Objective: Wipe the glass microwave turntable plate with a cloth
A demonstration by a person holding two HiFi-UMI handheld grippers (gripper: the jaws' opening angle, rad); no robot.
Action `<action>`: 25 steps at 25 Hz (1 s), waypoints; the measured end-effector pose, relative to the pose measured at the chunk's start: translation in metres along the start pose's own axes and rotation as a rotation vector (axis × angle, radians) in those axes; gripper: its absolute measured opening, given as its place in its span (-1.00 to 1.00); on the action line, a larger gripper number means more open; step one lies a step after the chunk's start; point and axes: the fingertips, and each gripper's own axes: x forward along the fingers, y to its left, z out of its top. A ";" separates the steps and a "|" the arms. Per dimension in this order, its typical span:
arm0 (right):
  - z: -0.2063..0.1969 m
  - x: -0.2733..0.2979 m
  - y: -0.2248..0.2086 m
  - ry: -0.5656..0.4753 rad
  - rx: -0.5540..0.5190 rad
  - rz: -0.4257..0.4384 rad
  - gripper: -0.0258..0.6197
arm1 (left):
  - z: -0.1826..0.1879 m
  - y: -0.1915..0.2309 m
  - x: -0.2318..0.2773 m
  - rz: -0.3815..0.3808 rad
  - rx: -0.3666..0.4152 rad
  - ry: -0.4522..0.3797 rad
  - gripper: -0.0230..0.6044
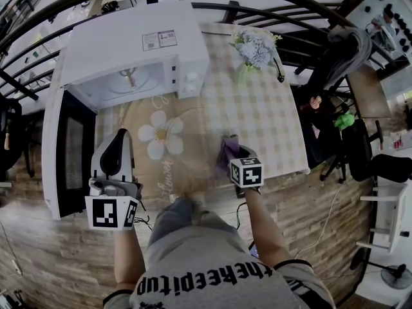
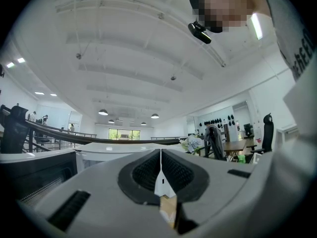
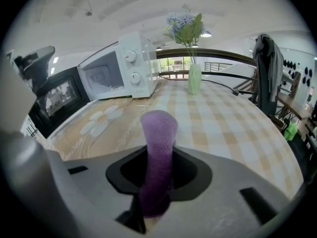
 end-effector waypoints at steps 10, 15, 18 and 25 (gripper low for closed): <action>-0.003 -0.004 -0.010 -0.007 -0.022 -0.032 -0.57 | 0.002 -0.003 -0.007 0.005 0.007 0.000 -0.89; -0.001 -0.004 -0.009 -0.014 0.044 -0.011 -0.57 | 0.006 -0.004 -0.015 0.021 0.008 -0.005 -0.89; 0.002 -0.011 -0.005 -0.049 0.092 0.010 -0.58 | 0.008 -0.010 -0.019 0.014 0.009 -0.007 -0.89; 0.020 -0.041 0.009 -0.157 0.090 0.062 -0.58 | 0.016 -0.027 -0.028 0.012 0.016 -0.014 -0.89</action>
